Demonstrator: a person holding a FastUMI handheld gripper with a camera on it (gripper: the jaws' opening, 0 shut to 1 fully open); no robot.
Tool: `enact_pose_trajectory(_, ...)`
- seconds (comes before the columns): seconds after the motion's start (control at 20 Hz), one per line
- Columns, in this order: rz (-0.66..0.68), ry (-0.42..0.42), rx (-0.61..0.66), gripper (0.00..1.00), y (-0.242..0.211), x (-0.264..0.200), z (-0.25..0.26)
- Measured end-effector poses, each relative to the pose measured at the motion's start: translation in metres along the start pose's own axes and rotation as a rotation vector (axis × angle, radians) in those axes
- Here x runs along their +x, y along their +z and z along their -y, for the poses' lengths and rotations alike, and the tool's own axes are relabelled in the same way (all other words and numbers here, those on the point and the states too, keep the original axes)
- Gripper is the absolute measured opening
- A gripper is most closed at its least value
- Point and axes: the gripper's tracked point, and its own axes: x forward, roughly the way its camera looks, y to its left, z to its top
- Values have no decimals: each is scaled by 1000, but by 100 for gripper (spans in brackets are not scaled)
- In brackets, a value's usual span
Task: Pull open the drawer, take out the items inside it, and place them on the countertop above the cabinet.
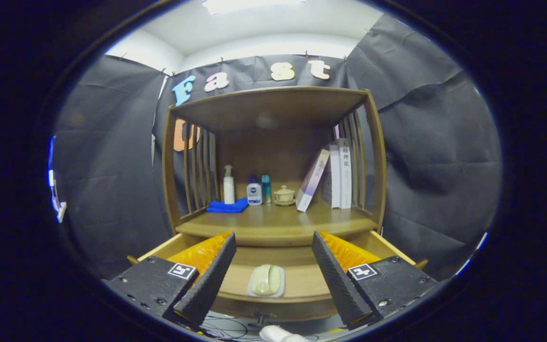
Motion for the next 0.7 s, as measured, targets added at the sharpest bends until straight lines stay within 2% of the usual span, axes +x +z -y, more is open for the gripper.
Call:
enact_pose_trajectory(0.2, -78, -28, 6, 100, 24, 37, 6)
enact_pose_trajectory(0.3, -153, -6, 39, 100, 25, 61, -4)
enact_pose_trajectory(0.55, -357, -12, -1, 99, -7, 113, -8)
enact_pose_trajectory(0.7, -505, -2, -19, 99, -37, 128, -16)
